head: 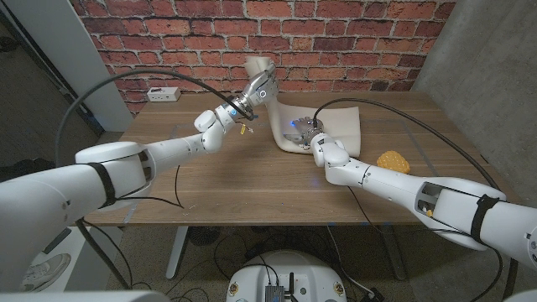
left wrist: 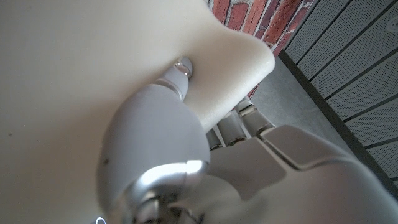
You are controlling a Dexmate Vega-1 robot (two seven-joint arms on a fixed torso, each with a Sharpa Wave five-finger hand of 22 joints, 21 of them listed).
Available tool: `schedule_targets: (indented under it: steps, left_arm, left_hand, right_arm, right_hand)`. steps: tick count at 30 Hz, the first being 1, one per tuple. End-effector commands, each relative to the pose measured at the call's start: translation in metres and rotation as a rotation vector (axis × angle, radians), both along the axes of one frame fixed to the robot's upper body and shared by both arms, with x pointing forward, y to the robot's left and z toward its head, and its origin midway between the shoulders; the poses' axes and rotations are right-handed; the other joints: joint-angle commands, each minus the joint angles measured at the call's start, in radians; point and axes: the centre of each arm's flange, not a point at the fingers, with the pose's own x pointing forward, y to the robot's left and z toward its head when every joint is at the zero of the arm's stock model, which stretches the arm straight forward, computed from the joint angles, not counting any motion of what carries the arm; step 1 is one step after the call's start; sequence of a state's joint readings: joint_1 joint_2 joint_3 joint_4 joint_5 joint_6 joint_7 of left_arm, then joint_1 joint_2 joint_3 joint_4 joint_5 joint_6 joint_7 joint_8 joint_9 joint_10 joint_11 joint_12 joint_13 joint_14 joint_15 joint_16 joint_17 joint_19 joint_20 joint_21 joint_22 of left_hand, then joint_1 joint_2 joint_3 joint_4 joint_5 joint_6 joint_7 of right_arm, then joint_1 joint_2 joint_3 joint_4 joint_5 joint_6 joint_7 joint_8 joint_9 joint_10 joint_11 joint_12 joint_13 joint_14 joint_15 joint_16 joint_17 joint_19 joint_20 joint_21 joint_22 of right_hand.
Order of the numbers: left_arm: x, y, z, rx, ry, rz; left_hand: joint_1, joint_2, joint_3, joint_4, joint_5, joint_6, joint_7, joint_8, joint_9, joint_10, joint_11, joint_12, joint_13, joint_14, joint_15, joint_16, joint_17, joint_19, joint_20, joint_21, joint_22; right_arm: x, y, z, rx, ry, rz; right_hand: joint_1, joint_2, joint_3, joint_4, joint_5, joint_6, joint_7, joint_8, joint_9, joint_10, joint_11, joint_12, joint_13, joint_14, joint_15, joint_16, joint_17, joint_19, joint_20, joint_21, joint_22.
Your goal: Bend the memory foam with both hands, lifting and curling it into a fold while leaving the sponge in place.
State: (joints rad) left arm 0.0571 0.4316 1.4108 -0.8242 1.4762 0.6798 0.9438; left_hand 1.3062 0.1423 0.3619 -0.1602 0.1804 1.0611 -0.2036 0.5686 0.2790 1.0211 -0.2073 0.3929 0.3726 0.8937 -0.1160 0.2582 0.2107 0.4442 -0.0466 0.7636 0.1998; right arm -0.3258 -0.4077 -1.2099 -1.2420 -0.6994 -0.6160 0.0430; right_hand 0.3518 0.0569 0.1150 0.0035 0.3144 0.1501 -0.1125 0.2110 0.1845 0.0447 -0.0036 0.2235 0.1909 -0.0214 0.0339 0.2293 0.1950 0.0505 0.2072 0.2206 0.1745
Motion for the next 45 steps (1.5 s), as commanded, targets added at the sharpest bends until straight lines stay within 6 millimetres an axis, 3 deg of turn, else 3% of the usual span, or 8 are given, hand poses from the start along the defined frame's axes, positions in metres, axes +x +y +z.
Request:
schedule_targets:
  steps: [1, 13, 25, 45]
  left_arm:
    - [-0.005, -0.042, 0.01, 0.086, -0.015, -0.134]
    - [-0.002, -0.077, 0.015, 0.072, 0.044, -0.164]
    - [-0.001, -0.113, 0.003, 0.009, 0.169, -0.239]
    - [-0.003, -0.144, -0.025, -0.05, 0.325, -0.344]
  left_hand:
    - [-0.001, 0.002, -0.008, 0.0, -0.003, 0.003, 0.0, 0.011, 0.006, 0.014, 0.0, -0.007, 0.012, 0.012, -0.128, -0.002, 0.002, -0.008, -0.094, 0.013, -0.001]
    - [0.0, 0.001, -0.013, -0.001, -0.003, 0.002, 0.0, 0.02, 0.009, 0.021, 0.0, -0.02, 0.026, 0.019, -0.128, -0.005, 0.001, -0.015, -0.097, 0.035, -0.002]
    - [0.002, 0.0, -0.016, 0.0, -0.003, 0.001, 0.0, 0.025, 0.006, 0.029, -0.001, -0.036, 0.042, 0.022, -0.129, -0.011, 0.0, -0.023, -0.1, 0.058, -0.005]
    - [0.003, -0.001, -0.024, 0.0, -0.003, 0.013, 0.0, 0.023, -0.027, 0.049, -0.001, -0.084, 0.066, 0.037, -0.129, -0.019, -0.001, -0.04, -0.104, 0.113, -0.011]
  right_arm:
    - [0.001, 0.001, -0.003, -0.005, 0.008, 0.015]
    - [-0.005, 0.0, -0.003, -0.007, -0.003, 0.018]
    - [-0.009, -0.002, -0.007, -0.002, 0.004, 0.013]
    - [-0.016, -0.002, -0.007, 0.016, 0.008, 0.014]
  right_hand:
    - [0.011, -0.008, 0.001, -0.005, 0.001, 0.005, -0.002, -0.002, 0.005, 0.009, 0.005, -0.005, 0.002, 0.003, 0.001, 0.0, 0.003, 0.009, 0.004, 0.001, 0.002]
    - [0.015, -0.009, 0.001, -0.009, 0.0, 0.004, -0.002, -0.004, 0.005, 0.009, 0.006, -0.008, 0.002, 0.005, 0.001, -0.001, 0.002, 0.013, 0.004, -0.001, 0.002]
    - [0.019, -0.01, 0.002, -0.014, 0.0, 0.003, -0.002, -0.006, 0.005, 0.009, 0.006, -0.01, 0.002, 0.005, 0.001, -0.003, 0.002, 0.015, 0.005, -0.004, 0.001]
    - [0.027, -0.008, 0.005, -0.022, -0.001, 0.0, -0.002, -0.009, 0.005, 0.003, 0.007, -0.015, 0.003, -0.001, 0.004, -0.009, 0.002, 0.018, 0.005, -0.009, 0.001]
